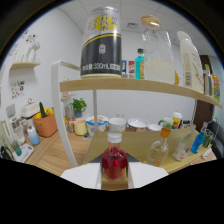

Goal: Make me a cup of Vodka Sunrise.

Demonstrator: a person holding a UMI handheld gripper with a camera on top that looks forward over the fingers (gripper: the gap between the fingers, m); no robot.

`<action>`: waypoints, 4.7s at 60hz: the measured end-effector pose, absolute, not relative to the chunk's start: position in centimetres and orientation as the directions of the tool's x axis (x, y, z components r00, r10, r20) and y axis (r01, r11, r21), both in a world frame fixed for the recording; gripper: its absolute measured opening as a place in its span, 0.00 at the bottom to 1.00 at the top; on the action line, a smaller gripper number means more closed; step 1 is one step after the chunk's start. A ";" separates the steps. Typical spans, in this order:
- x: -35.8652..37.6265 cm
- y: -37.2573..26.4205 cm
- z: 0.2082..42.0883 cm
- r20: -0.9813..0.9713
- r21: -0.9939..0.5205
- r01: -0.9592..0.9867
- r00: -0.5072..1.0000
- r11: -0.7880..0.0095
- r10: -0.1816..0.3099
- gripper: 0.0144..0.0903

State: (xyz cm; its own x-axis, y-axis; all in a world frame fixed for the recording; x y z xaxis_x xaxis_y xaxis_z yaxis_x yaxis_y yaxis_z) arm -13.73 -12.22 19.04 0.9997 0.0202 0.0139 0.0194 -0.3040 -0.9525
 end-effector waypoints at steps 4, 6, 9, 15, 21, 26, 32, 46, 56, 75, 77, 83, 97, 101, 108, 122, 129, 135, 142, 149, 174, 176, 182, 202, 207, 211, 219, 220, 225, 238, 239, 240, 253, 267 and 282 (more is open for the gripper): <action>-13.8 -13.3 19.8 0.010 -0.955 0.020 0.999 -0.296 0.035 0.27; -13.7 -14.0 20.2 0.007 -0.957 0.018 0.999 -0.289 0.040 0.27; -13.3 -15.1 20.7 0.007 -0.960 0.020 0.999 -0.278 0.047 0.27; -12.0 -17.5 21.0 0.033 -0.965 0.045 0.998 -0.258 0.051 0.27; -10.3 -19.8 19.9 -0.001 -0.962 0.011 0.999 -0.274 0.042 0.27; -8.5 -21.2 18.3 -0.011 -0.954 -0.005 1.000 -0.299 0.019 0.27; -6.7 -22.3 16.5 -0.068 -0.939 -0.066 0.998 -0.337 -0.008 0.27; -5.4 -22.1 16.6 -0.632 -0.704 -0.625 0.768 -0.338 -0.104 0.27; -4.5 -20.7 18.1 -0.910 -0.351 -0.895 0.395 -0.275 -0.123 0.27; -2.6 -19.7 20.6 -0.955 0.297 -0.936 -0.290 -0.190 -0.063 0.26; -2.3 -19.6 20.8 -0.932 0.362 -0.915 -0.358 -0.176 -0.055 0.26; -1.2 -19.7 21.7 -0.856 0.512 -0.844 -0.518 -0.163 -0.005 0.27; -1.1 -19.7 22.1 -0.805 0.582 -0.794 -0.593 -0.177 0.009 0.27; -1.4 -19.7 22.0 -0.814 0.572 -0.801 -0.581 -0.176 0.000 0.26; -2.0 -19.7 22.7 -0.854 0.510 -0.839 -0.520 -0.193 0.002 0.26; -4.0 -19.5 26.3 -0.989 -0.145 -0.972 0.142 -0.184 0.028 0.27; -5.9 -19.8 28.3 -0.781 -0.623 -0.772 0.621 -0.126 0.058 0.27; -8.7 -20.2 28.5 -0.537 -0.842 -0.530 0.840 -0.101 0.070 0.27; -12.0 -20.0 24.1 -0.358 -0.927 -0.347 0.932 -0.143 0.054 0.27; -14.9 -19.3 17.0 -0.255 -0.936 -0.235 0.966 -0.261 0.046 0.26; -17.3 -19.6 3.1 -0.050 -0.865 -0.020 0.998 -0.501 0.046 0.27; -17.2 -19.5 2.8 -0.048 -0.860 -0.023 0.998 -0.510 0.036 0.27; -16.9 -19.5 1.9 -0.038 -0.842 -0.024 0.999 -0.539 0.015 0.27; -17.2 -20.2 0.9 -0.022 -0.813 0.012 0.998 -0.582 0.051 0.29; -17.3 -20.7 0.8 -0.024 -0.802 0.014 0.998 -0.597 0.055 0.36; -17.6 -21.0 1.7 -0.026 -0.808 0.025 0.997 -0.588 0.077 0.55; -17.6 -22.1 5.7 -0.030 -0.837 0.039 0.993 -0.547 0.117 0.94; -17.5 -22.3 6.4 -0.032 -0.841 0.037 0.993 -0.540 0.118 0.94; -16.7 -23.5 9.7 -0.054 -0.863 0.014 0.992 -0.506 0.118 0.95; -11.3 -28.5 15.2 -0.021 -0.909 0.025 0.994 -0.416 0.105 0.95; -10.7 -28.9 15.4 -0.015 -0.911 0.028 0.995 -0.411 0.102 0.94; -10.0 -29.2 15.6 -0.010 -0.913 0.031 0.995 -0.407 0.100 0.95; -1.3 -33.4 15.4 -0.013 -0.896 0.004 0.999 -0.444 0.035 0.95; 7.9 -32.8 20.9 0.012 -0.909 -0.014 0.998 -0.416 -0.058 0.95; 15.2 -25.6 32.9 -0.022 -0.966 -0.043 0.996 -0.257 -0.084 0.95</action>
